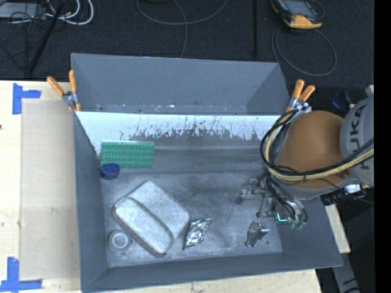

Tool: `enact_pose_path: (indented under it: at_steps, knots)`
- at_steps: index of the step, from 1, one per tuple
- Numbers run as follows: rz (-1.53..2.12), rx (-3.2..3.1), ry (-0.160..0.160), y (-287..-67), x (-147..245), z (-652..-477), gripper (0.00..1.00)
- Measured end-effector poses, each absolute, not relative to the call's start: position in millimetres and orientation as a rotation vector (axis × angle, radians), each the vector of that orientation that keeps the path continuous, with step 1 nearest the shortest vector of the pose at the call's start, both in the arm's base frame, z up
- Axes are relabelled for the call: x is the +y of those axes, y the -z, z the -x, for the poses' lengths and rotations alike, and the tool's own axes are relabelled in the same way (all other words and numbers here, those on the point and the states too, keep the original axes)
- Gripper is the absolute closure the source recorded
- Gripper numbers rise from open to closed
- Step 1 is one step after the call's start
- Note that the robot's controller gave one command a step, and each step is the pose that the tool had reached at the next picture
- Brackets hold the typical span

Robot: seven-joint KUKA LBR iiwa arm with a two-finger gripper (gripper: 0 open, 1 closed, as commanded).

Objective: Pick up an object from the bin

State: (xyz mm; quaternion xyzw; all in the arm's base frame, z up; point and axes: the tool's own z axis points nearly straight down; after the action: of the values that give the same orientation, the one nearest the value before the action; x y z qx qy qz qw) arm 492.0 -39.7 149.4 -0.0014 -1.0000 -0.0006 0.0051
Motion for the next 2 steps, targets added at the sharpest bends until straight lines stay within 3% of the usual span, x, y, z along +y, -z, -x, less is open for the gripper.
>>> enact_pose_path:
  at_steps: [1,2]
  knots:
    - [-0.216,-3.135,0.0,-70,16,-508.8,0.0]
    - [-0.39,-3.12,0.001,-72,66,-511.7,0.0]
